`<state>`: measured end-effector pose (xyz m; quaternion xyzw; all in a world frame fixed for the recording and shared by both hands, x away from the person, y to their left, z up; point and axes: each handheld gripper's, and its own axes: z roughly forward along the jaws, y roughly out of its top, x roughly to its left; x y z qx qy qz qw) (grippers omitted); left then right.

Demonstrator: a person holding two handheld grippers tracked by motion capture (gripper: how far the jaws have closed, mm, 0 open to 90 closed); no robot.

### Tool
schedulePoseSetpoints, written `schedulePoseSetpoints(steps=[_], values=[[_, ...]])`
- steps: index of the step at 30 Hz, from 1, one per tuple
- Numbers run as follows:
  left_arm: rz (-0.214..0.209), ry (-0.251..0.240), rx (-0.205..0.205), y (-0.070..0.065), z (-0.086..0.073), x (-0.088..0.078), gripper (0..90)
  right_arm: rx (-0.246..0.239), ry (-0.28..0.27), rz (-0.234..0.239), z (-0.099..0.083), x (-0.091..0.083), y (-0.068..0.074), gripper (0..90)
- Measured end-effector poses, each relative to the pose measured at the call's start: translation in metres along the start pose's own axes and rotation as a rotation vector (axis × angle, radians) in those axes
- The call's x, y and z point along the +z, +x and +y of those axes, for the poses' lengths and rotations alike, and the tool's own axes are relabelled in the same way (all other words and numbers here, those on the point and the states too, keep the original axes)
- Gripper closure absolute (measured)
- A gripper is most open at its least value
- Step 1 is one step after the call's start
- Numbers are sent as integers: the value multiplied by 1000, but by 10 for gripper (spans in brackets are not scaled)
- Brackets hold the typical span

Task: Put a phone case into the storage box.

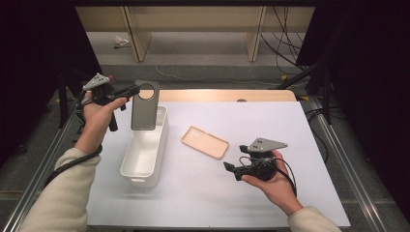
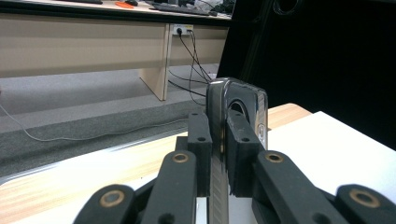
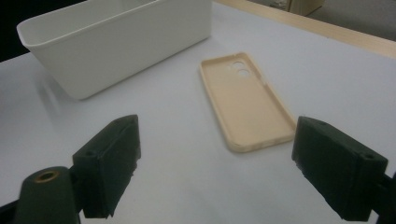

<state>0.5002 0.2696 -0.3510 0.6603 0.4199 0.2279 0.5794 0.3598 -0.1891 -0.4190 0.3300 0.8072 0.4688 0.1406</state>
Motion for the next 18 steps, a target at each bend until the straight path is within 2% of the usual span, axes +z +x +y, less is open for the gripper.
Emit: schedulePoseSetpoints(steps=[18], values=[[19,28,-1,7,-2,14,816,2,-2,2,0,0,0,161]])
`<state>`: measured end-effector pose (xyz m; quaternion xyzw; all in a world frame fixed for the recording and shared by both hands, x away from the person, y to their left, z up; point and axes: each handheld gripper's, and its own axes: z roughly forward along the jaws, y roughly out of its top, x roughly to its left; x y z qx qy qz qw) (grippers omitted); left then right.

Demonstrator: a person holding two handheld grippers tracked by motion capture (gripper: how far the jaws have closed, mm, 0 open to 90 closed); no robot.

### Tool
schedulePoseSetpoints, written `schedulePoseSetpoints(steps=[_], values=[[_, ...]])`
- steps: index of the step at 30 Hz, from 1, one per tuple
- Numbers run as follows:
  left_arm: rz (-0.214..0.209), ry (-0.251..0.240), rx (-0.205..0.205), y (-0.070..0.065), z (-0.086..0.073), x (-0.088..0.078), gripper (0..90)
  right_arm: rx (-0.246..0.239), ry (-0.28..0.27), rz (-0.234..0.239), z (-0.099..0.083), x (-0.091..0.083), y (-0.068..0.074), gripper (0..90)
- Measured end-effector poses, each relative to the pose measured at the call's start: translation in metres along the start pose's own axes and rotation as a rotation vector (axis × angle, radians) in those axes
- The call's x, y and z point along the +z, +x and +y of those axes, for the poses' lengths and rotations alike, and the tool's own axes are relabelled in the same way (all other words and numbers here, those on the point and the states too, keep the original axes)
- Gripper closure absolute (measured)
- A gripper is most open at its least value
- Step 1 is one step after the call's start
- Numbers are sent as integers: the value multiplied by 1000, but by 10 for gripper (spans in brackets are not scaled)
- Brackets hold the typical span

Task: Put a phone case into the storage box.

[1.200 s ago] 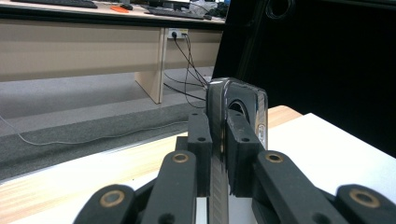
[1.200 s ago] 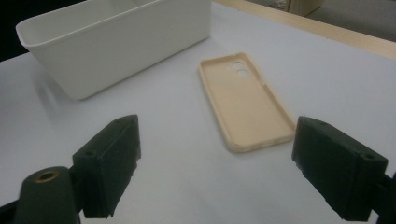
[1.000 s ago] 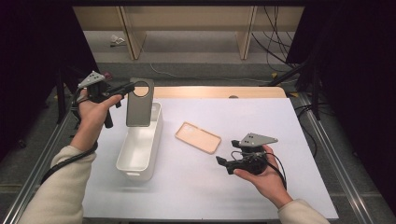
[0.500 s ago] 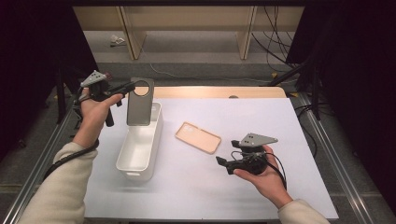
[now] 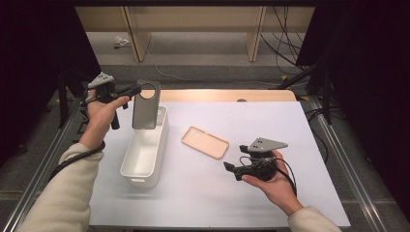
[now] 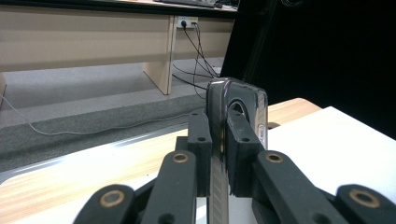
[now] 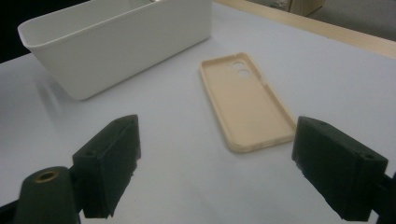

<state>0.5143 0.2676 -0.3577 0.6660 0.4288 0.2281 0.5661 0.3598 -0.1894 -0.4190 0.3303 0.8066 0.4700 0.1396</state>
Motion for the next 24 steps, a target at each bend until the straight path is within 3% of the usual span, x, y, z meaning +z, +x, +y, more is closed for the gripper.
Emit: schedulePoseSetpoints(steps=[24], values=[[0,21,-14,-5,-6,19,815,2,-2,2,0,0,0,161]])
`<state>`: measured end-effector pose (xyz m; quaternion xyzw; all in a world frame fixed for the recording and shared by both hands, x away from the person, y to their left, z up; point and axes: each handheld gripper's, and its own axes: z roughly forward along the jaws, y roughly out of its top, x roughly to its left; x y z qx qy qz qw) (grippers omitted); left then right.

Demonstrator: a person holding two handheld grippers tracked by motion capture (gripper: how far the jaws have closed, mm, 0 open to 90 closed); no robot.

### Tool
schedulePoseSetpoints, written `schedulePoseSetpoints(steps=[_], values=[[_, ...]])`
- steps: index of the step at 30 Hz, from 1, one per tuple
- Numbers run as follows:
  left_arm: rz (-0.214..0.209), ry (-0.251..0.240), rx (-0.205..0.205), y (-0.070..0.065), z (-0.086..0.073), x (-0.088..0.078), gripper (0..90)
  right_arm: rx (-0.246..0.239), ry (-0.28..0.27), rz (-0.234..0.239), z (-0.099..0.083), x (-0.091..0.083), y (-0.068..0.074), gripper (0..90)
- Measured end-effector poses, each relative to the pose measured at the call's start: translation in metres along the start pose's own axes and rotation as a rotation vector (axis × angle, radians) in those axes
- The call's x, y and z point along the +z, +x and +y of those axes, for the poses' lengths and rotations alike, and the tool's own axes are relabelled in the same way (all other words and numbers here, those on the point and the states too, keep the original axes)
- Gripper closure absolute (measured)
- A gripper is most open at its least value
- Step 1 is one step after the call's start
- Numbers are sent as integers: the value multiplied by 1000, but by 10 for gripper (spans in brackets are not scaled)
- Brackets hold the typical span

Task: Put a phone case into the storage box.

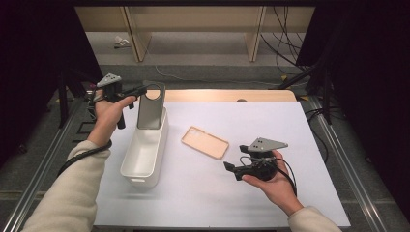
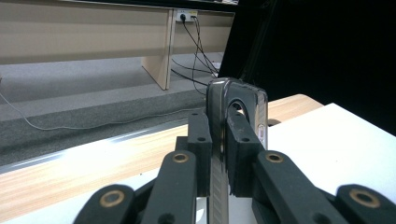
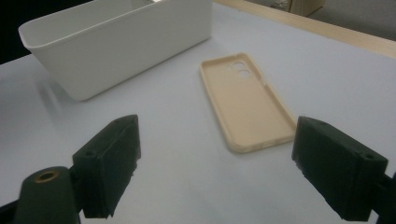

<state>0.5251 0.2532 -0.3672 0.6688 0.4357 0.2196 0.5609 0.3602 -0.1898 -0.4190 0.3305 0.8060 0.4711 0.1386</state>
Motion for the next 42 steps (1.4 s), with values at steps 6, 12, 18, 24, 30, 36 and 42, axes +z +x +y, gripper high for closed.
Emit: schedulePoseSetpoints(steps=[6,12,18,24,30,36,42], values=[[6,13,-1,0,-2,3,815,-1,0,0,0,0,0,161],[17,24,-8,2,-6,7,815,-1,3,1,0,0,0,161],[23,42,-14,4,-11,12,815,1,1,2,0,0,0,161],[29,57,-16,4,-15,16,815,-1,1,3,0,0,0,161],[36,66,-25,5,-17,19,814,0,1,2,0,0,0,161],[47,79,-32,7,-21,20,814,0,1,3,0,0,0,161],[50,87,-40,10,-26,22,814,0,2,3,0,0,0,161]])
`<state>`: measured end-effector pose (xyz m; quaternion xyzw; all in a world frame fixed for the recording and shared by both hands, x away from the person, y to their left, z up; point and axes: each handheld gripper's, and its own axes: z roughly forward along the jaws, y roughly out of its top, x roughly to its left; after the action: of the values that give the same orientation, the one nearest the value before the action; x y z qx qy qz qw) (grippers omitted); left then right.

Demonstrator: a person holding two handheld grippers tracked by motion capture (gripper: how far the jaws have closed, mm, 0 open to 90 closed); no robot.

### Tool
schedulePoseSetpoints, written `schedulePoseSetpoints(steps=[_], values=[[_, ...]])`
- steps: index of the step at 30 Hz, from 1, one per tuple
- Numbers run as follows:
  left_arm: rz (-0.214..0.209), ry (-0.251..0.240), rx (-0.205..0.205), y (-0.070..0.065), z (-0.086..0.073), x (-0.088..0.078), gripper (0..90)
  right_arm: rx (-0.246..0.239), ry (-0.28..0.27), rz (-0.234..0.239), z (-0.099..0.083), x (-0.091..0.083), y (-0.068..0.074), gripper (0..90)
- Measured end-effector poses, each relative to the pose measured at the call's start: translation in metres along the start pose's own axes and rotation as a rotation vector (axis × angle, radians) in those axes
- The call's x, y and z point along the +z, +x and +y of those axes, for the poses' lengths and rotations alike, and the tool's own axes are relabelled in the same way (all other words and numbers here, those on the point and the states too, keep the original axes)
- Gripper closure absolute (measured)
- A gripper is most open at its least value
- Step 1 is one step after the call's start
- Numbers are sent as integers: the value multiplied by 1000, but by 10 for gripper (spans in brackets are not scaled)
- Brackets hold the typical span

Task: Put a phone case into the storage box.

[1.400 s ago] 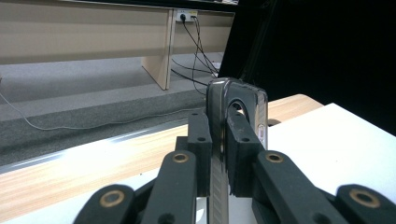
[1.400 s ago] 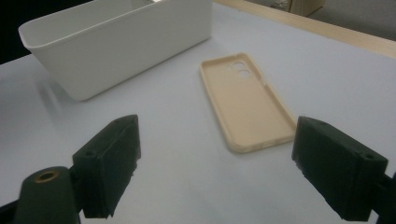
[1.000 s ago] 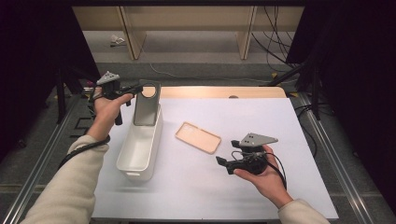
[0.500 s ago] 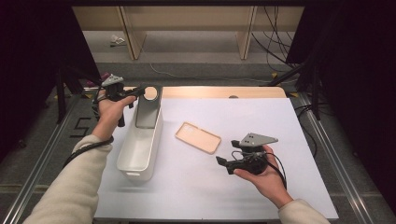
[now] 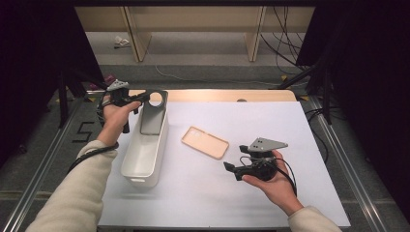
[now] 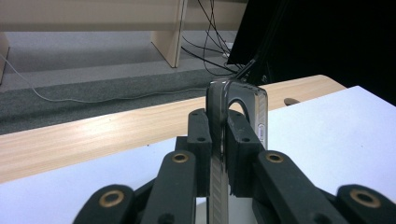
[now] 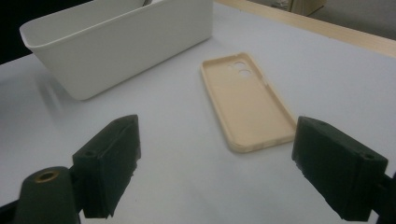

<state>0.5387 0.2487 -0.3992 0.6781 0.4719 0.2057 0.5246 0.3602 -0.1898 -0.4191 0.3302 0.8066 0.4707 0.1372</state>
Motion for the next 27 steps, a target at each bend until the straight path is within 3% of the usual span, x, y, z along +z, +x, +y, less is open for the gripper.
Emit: schedulePoseSetpoints(steps=[27], values=[[26,33,-22,5,-3,3,804,0,6,7,-1,1,0,161]])
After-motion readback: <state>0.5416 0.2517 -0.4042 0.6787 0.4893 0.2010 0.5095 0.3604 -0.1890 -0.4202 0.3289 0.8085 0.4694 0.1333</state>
